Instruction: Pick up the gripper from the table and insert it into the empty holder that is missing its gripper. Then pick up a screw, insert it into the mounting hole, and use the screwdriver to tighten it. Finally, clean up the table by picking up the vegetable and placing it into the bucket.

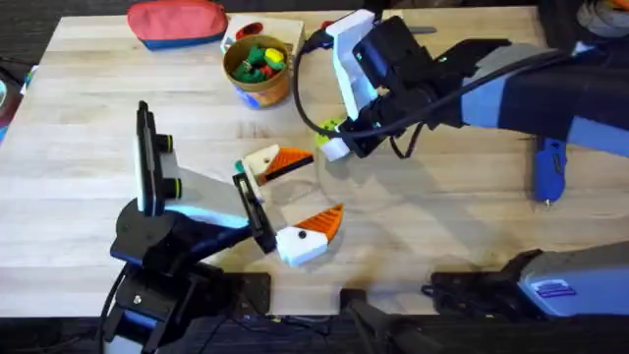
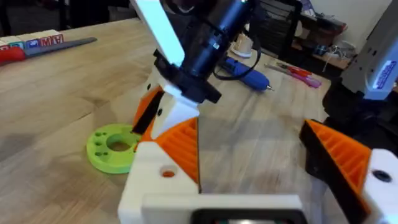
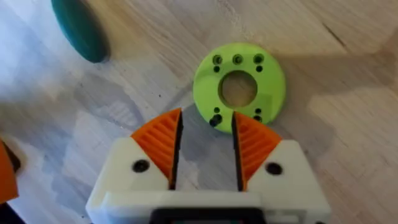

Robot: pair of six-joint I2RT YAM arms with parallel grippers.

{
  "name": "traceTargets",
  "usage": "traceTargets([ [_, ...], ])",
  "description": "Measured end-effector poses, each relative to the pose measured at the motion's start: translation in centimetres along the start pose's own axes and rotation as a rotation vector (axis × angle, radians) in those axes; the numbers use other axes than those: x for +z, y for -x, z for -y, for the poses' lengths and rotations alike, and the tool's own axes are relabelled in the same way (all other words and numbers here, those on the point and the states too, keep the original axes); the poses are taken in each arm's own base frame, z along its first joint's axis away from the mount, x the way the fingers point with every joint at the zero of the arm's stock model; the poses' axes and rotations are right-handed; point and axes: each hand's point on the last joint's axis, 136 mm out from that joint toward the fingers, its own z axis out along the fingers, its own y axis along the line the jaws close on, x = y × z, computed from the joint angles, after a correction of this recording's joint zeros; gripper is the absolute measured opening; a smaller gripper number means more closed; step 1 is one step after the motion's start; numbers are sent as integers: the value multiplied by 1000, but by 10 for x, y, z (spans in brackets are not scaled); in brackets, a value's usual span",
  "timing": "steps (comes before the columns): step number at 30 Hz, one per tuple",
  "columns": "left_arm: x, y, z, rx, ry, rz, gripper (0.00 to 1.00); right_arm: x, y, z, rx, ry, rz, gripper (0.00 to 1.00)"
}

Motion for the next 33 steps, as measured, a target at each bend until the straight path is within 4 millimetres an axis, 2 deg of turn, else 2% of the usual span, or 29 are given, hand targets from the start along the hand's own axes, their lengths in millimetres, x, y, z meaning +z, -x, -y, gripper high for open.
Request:
traceTargets([
  [3,0,0,0,0,0,0,988,5,-3,2,-8,-20,-17,405],
  [11,0,0,0,0,0,0,986,6,-4,0,-28,-36,-26,350],
  [18,0,0,0,0,0,0,986,15,-9,3,-27,-52,-55,282],
  [24,0,0,0,0,0,0,985,15,-9,7,-32,-75,-54,13],
  [33,0,0,0,0,0,0,986,13,-8,12,-32,-107,-59,3],
])
